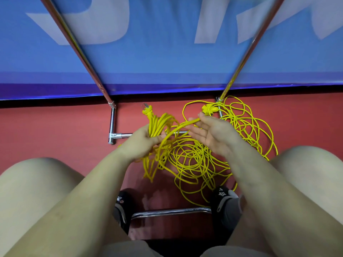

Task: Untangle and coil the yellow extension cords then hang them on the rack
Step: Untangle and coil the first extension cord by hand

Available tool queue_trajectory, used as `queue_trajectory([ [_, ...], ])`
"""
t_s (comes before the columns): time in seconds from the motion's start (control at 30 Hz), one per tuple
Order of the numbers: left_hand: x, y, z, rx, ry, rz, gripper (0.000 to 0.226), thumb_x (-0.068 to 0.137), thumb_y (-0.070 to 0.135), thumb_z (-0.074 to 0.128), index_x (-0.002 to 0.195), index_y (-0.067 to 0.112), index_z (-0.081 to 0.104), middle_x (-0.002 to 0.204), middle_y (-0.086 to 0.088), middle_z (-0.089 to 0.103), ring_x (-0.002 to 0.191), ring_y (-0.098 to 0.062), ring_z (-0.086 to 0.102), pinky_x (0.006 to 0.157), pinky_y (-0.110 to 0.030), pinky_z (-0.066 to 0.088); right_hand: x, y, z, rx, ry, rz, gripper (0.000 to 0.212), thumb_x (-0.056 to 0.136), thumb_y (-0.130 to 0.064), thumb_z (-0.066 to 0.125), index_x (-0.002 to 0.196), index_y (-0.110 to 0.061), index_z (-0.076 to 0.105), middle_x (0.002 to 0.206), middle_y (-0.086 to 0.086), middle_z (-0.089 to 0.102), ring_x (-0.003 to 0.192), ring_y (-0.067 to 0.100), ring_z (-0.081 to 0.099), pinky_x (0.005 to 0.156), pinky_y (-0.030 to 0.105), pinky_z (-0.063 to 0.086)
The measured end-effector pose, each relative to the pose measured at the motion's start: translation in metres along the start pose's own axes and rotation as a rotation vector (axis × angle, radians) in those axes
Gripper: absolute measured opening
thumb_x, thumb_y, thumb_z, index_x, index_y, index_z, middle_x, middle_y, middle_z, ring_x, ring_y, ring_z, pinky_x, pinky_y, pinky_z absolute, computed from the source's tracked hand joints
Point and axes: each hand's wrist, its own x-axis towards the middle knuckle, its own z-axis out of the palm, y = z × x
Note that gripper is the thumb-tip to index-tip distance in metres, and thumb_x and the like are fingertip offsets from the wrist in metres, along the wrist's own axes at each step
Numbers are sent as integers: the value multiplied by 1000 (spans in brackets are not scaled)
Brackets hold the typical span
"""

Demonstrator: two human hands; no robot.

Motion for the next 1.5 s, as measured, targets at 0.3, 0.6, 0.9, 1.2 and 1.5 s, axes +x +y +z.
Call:
queue_trajectory([
  [0.3, -7, 10, 11, -147, -123, -64, 7, 95, 9, 52, 96, 16, 53, 65, 12, 70, 55, 5, 59, 46, -11, 42, 0, -15, -4, 285, 37, -62, 15, 99, -17, 41, 97, -7, 52, 66, 1, 72, 60, 15, 70, 56, 25, 58],
  [0.6, 0, 9, 10, -315, -5, -93, 12, 94, 1, 49, 88, 10, 55, 64, 5, 69, 51, -2, 63, 50, -15, 51, 0, -7, -2, -177, -129, -230, 36, 95, -9, 47, 129, -17, 40, 110, 9, 61, 96, 20, 63, 90, 35, 50],
  [0.9, 2, 16, 1, -701, 60, -122, 18, 97, 8, 44, 85, 10, 58, 57, 5, 64, 51, -5, 62, 51, -17, 52, 2, 38, -7, -1358, -369, -164, 30, 89, -31, 60, 116, -24, 51, 115, -5, 61, 110, 15, 57, 101, 35, 42],
  [1.2, 7, 17, -8, -850, 192, -157, 17, 97, 14, 46, 88, 14, 60, 64, 7, 69, 52, -3, 63, 48, -16, 51, 6, 40, -13, -1483, -272, -311, 13, 87, -24, 63, 98, -19, 57, 87, -5, 52, 85, 14, 51, 81, 28, 42],
  [1.5, 13, 12, -17, -882, 350, -118, 12, 99, 12, 44, 96, 17, 54, 71, 9, 72, 47, 1, 55, 42, -12, 40, 7, 20, -10, -984, -129, -512, 13, 88, -14, 62, 101, -11, 62, 89, 1, 63, 66, -7, 56, 65, 9, 40],
])
